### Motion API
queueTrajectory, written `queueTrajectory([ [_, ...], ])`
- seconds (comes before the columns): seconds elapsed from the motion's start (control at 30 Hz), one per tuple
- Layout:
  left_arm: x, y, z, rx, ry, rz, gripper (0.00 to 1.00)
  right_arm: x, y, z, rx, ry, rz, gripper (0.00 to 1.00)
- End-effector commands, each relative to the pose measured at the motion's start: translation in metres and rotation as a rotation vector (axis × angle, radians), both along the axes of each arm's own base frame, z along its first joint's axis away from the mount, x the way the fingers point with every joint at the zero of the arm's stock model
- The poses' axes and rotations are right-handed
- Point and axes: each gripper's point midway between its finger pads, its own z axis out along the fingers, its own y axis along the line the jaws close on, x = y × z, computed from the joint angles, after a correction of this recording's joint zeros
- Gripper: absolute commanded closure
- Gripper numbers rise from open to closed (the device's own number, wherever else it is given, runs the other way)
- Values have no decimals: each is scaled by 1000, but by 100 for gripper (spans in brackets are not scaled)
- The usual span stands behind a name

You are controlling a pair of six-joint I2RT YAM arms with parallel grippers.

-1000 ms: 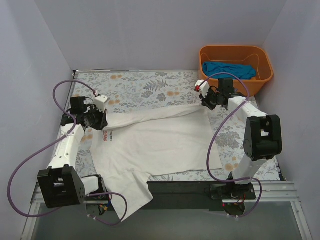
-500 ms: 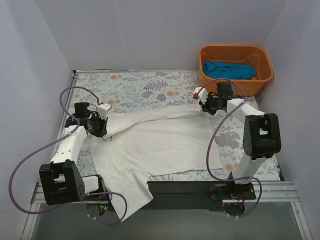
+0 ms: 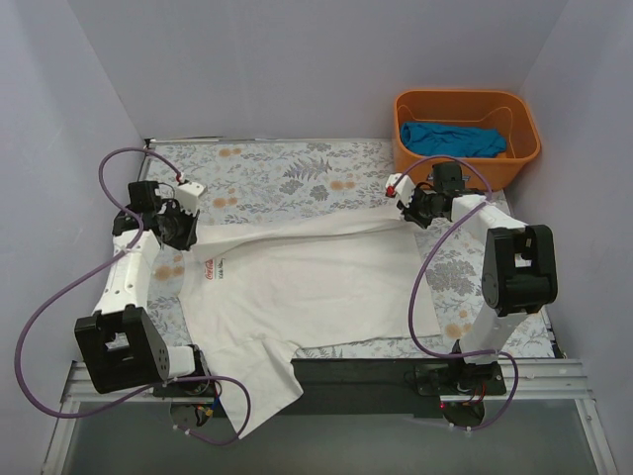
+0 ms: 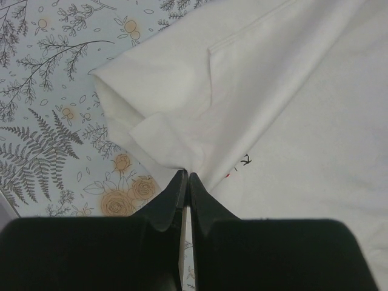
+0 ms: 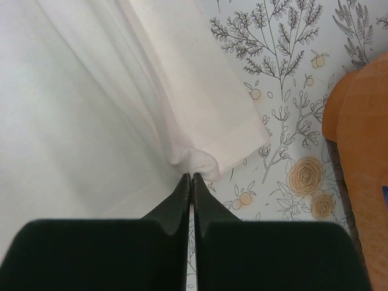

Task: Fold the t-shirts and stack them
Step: Fold the tshirt

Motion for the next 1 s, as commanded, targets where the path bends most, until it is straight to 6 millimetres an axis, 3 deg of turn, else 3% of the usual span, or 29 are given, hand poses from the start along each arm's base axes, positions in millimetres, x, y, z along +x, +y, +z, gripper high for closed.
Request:
queueTrajectory([
  [0.0, 2, 0, 27, 9, -59, -30, 100, 0, -1, 27, 14, -52, 5, 99],
  [0.17, 9, -1, 51, 2, -92, -27, 100, -2, 0, 40, 27, -59, -1, 99],
  [0.23, 6, -1, 51, 13, -83, -49, 100, -5, 0, 42, 27, -62, 3, 99],
  [0.37, -8, 2, 32, 64, -52, -108, 100, -19, -1, 26, 19, -22, 23, 99],
  [0.6, -32, 3, -21, 86, 68, -151, 100, -30, -3, -4, -9, 54, 32, 96],
  [0.67, -41, 3, -32, 104, 101, -201, 100, -37, -3, -7, -25, 76, 58, 85],
  [0.7, -46, 2, -36, 105, 121, -225, 99, -40, -2, -8, -30, 85, 68, 66],
  [0.73, -51, 1, -39, 105, 138, -243, 88, -46, -4, -10, -39, 109, 75, 56],
  [0.8, -61, -2, -41, 97, 184, -287, 78, -48, -6, -7, -54, 99, 88, 44],
  [0.9, -57, -14, -27, 23, 182, -296, 70, -51, -6, 6, -56, 89, 101, 35],
  [0.97, -41, -22, -11, -36, 148, -297, 65, -47, -6, 14, -58, 89, 91, 33],
])
